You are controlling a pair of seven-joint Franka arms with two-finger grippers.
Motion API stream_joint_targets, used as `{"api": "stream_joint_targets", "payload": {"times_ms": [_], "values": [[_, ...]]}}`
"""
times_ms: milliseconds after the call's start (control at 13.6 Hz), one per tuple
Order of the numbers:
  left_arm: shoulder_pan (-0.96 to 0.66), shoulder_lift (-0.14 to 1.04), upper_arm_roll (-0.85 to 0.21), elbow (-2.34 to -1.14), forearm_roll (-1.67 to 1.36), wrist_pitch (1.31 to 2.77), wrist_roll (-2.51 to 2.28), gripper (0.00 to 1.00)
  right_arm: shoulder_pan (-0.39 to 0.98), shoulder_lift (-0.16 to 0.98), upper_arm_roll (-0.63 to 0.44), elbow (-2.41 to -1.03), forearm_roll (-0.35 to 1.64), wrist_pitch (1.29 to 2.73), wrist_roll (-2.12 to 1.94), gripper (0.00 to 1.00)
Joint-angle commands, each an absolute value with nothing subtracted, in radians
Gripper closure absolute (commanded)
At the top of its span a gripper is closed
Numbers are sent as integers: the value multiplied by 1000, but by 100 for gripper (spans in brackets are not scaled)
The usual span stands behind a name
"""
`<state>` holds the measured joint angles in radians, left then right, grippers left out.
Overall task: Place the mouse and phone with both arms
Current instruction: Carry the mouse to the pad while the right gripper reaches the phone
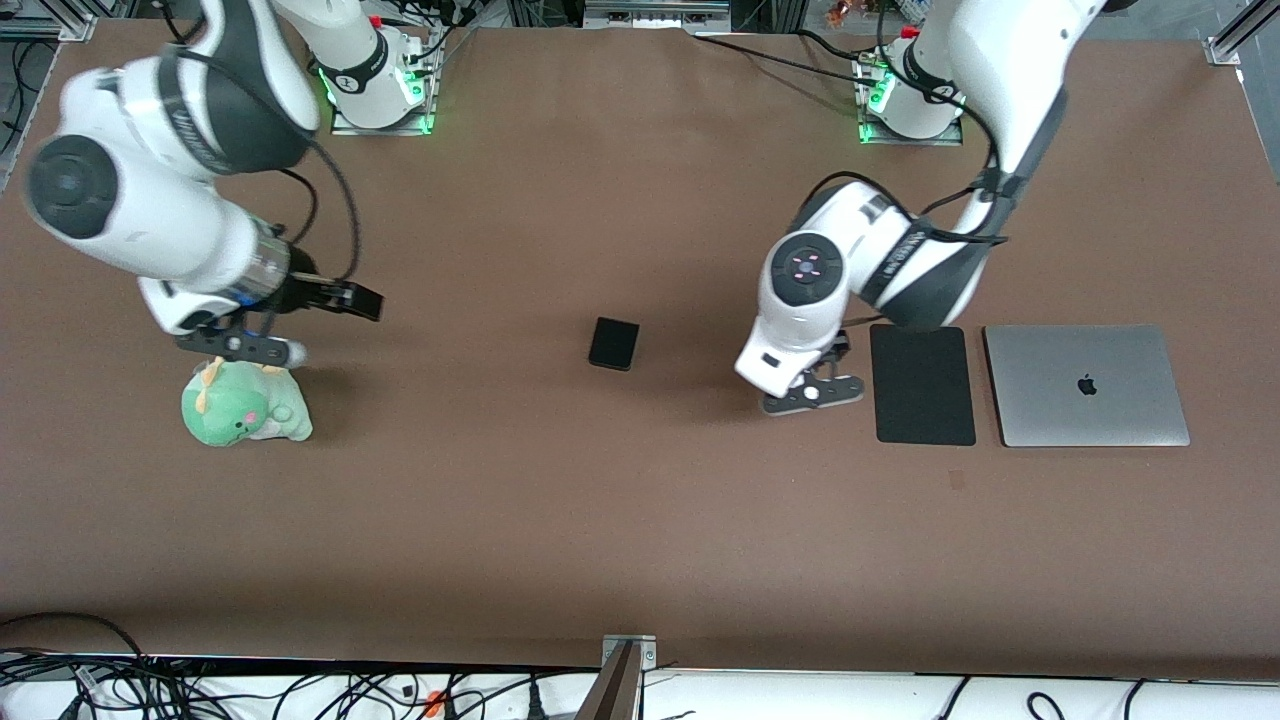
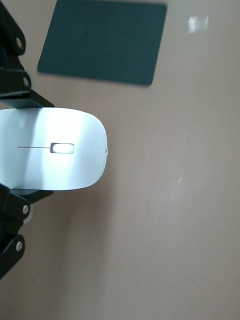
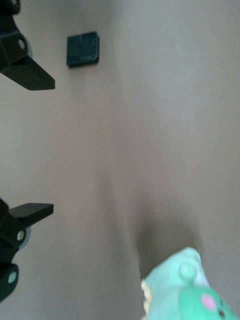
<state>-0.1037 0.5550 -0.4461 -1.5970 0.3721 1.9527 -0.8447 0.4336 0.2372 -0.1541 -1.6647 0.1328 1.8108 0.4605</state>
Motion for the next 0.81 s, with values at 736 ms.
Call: {"api": "stream_joint_targets", "payload": {"times_ms": [736], "values": [[230, 523, -454, -1772, 382, 2026, -446, 57, 808, 658, -164, -1532, 138, 2282, 854, 0]]}}
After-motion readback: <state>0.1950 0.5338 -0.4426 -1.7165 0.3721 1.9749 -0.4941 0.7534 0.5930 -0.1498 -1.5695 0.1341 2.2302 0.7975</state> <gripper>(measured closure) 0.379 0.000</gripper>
